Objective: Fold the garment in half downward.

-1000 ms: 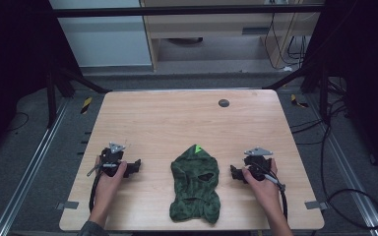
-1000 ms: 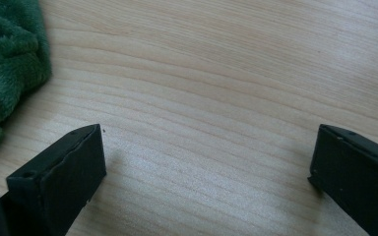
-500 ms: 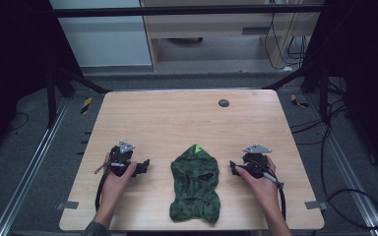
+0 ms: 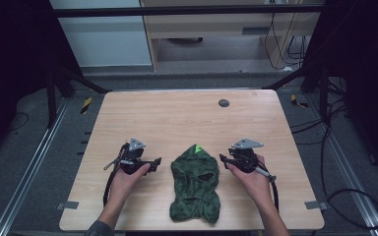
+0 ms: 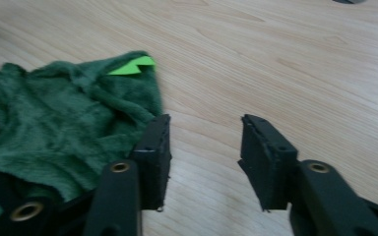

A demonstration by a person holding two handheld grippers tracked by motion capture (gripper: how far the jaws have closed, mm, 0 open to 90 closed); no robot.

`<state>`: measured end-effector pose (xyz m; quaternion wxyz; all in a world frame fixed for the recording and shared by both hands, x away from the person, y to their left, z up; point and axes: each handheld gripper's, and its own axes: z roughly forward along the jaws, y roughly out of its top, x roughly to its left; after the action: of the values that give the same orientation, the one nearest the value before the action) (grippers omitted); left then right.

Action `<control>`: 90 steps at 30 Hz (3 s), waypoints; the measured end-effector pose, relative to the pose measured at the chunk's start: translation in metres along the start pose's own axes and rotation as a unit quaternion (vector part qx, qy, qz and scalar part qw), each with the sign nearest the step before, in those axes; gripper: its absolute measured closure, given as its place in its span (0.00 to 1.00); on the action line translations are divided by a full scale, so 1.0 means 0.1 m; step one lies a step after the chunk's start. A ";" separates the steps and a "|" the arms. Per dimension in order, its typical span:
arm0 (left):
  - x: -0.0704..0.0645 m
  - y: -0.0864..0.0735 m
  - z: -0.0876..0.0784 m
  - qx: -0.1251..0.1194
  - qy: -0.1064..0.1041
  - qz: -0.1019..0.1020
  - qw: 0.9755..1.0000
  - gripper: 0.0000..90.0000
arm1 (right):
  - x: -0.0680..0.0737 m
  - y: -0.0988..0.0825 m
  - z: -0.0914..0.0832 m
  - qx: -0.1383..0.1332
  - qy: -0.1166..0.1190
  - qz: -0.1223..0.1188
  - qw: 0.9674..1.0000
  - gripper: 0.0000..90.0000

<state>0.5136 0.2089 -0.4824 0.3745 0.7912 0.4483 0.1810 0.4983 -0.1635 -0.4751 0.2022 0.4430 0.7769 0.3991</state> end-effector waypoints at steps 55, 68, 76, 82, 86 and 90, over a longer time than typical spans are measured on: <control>-0.52 0.23 0.48 0.054 -0.089 0.106 0.989 0.76 | 0.30 0.12 0.44 0.115 0.050 -0.072 0.989 0.74; -0.56 0.25 0.47 0.067 -0.098 0.115 0.986 0.97 | 0.31 0.25 0.44 0.142 0.064 -0.091 0.984 0.95; -0.54 0.32 0.44 0.066 -0.097 0.124 0.985 0.98 | 0.26 0.37 0.33 0.126 0.070 -0.099 0.985 0.95; -0.51 0.41 0.43 0.062 -0.090 0.128 0.986 0.98 | 0.23 0.48 0.29 0.122 0.070 -0.108 0.984 0.95; -0.47 0.52 0.41 0.057 -0.085 0.129 0.986 0.98 | 0.19 0.57 0.26 0.114 0.069 -0.112 0.985 0.95; -0.47 0.61 0.41 0.054 -0.077 0.137 0.986 0.98 | 0.14 0.64 0.27 0.110 0.073 -0.113 0.985 0.95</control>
<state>0.5489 0.1327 -0.4610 0.3362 0.8758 0.3146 0.1449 0.5423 -0.1213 -0.4397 0.1389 0.3419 0.8735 0.3174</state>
